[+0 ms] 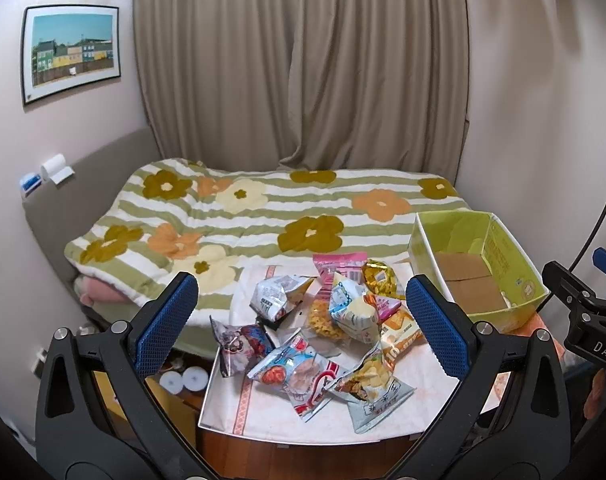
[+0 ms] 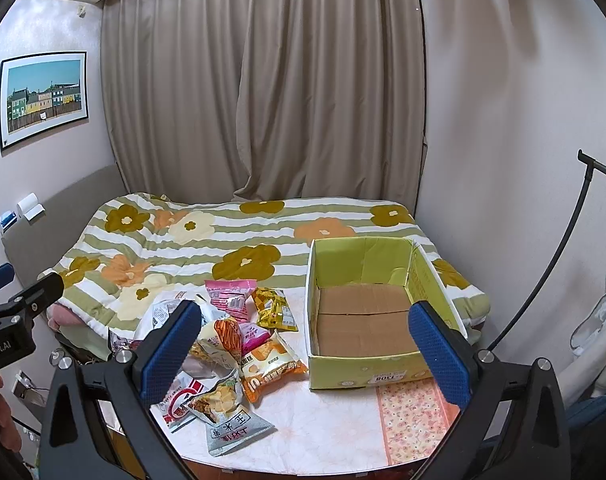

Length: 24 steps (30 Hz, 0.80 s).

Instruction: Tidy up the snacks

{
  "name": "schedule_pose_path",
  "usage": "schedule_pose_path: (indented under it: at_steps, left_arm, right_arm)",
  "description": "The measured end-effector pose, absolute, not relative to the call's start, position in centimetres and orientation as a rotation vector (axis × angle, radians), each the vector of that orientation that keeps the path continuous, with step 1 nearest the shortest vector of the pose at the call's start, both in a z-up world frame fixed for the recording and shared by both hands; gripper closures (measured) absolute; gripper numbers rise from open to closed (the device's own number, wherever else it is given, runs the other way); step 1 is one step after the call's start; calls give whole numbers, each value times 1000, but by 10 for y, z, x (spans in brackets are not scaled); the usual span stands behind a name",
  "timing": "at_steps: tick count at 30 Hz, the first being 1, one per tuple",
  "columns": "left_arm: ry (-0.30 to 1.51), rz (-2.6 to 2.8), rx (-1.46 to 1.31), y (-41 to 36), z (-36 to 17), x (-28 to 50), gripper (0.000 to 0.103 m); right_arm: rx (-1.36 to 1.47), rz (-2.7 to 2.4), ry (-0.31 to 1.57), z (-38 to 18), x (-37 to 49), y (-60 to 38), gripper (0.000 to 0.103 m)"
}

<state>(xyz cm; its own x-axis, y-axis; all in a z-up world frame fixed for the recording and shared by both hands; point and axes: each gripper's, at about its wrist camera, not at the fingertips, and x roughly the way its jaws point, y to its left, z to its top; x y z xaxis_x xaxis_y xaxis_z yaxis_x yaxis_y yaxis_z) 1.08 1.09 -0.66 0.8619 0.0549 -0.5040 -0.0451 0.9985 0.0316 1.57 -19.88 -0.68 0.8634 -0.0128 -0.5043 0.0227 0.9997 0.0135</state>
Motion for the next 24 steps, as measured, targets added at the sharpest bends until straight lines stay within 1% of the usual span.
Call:
schedule_pose_path:
  at_steps: [24]
  left_arm:
    - [548, 39, -2, 15, -11, 9, 0]
  right_arm:
    - [23, -17, 530, -8, 10, -195, 0]
